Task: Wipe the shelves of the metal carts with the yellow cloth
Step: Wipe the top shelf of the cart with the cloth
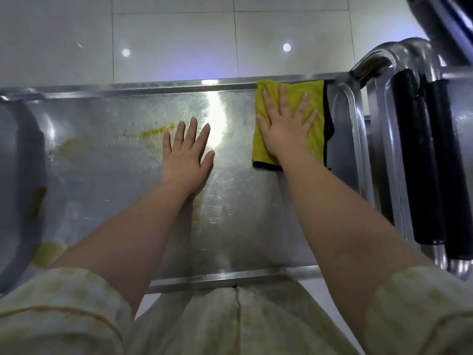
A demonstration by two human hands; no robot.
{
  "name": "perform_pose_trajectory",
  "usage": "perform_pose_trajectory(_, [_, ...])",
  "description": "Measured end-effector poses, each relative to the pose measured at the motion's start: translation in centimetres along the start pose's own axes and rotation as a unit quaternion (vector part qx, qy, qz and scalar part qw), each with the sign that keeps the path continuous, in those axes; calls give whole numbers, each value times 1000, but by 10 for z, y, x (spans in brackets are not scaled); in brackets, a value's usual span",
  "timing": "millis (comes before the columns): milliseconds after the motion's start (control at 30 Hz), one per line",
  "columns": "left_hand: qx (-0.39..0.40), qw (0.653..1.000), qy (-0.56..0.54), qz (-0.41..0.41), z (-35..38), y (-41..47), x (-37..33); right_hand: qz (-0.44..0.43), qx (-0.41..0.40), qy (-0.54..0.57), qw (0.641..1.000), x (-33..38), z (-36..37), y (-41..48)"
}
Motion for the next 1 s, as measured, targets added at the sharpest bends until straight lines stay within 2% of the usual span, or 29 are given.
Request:
perform_pose_trajectory(167, [4, 1000, -6, 0, -2, -3, -2, -11, -14, -8, 1000, -8, 8, -37])
perform_pose_trajectory(367, [-4, 1000, -18, -7, -7, -5, -6, -50, -15, -38, 998, -54, 42, -205])
perform_pose_trajectory(467, [4, 1000, -10, -6, -8, -5, -7, -51, 14, -44, 998, -66, 53, -252])
perform_pose_trajectory(600, [16, 999, -21, -23, -13, 1, -16, -9, -5, -28, 1000, -54, 40, -208])
perform_pose_trajectory(767, [18, 998, -37, 40, -15, 10, -70, -6, -2, -25, 1000, -47, 9, -70])
perform_pose_trajectory(867, [18, 998, -50, 39, -6, 9, -83, 27, 10, -13, 999, -60, -12, 5])
perform_pose_trajectory(1000, [-7, 998, -55, 42, 1, 7, -79, 56, -7, -4, 998, -82, -22, 27])
Point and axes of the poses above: each hand's wrist, its own y-axis towards the middle knuckle, its own z-axis out of the palm, x = y × z, the point moved 5 cm from there along y, towards the middle knuckle, and after that the axes turned 3 degrees about -x, right-handed, at the moved point
